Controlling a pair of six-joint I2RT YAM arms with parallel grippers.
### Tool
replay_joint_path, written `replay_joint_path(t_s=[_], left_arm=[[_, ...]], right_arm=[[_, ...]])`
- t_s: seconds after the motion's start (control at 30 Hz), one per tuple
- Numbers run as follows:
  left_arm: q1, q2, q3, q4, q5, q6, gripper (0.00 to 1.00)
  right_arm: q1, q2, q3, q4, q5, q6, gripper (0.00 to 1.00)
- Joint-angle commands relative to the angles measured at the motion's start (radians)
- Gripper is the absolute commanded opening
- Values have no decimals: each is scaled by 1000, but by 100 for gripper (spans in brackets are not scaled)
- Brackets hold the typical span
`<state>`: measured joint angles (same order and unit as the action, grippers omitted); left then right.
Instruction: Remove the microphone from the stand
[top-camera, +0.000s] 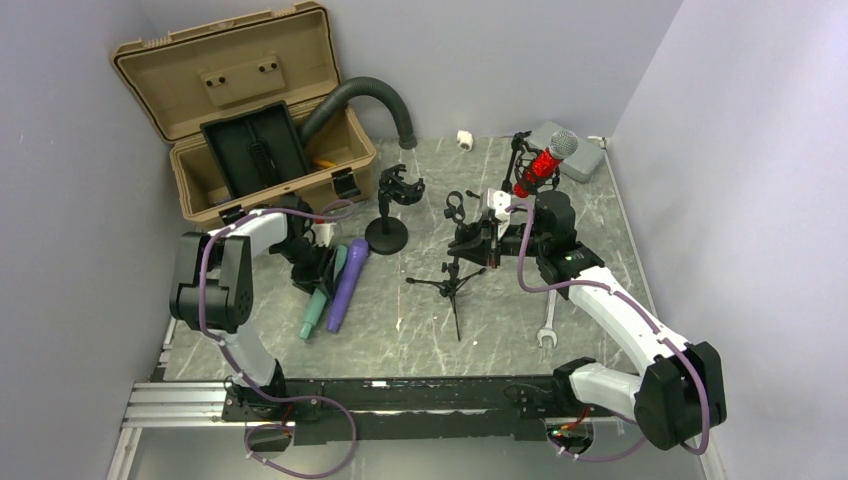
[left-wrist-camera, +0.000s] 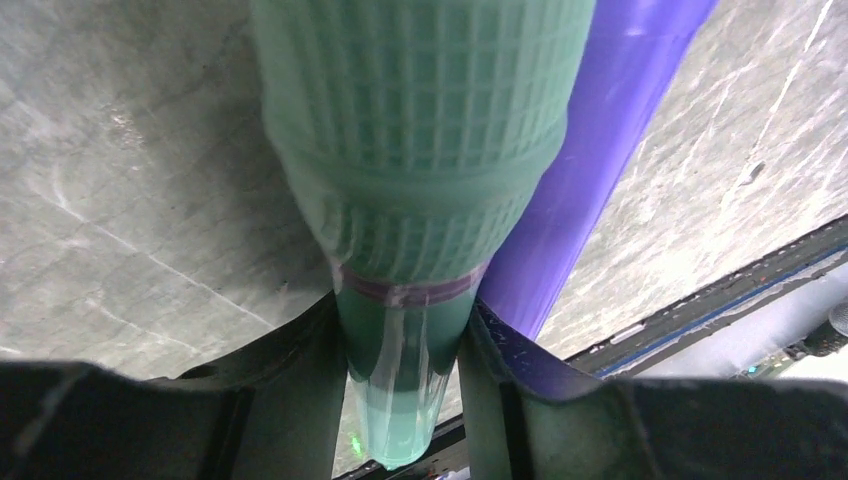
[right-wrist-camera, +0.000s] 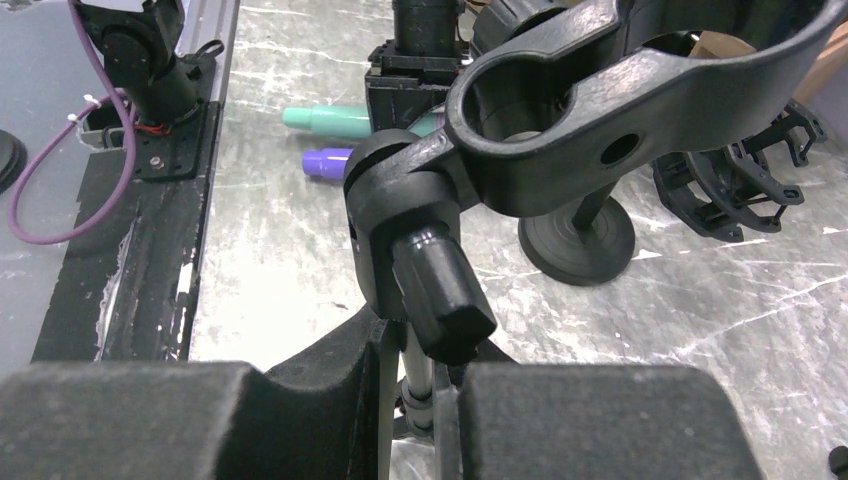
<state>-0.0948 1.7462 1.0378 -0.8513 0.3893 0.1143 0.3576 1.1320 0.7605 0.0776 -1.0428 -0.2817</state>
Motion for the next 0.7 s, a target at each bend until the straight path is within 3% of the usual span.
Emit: replay_joint_path(t_s=[0.0,0.67], left_arm=[[-3,21,15,-6,45,-6,49],[23,-66,35,-36,46,11,64]], right_arm=[[-17,12,-15,-107,66,-36,0],[-22,3,-22,-107,61,-37,0]])
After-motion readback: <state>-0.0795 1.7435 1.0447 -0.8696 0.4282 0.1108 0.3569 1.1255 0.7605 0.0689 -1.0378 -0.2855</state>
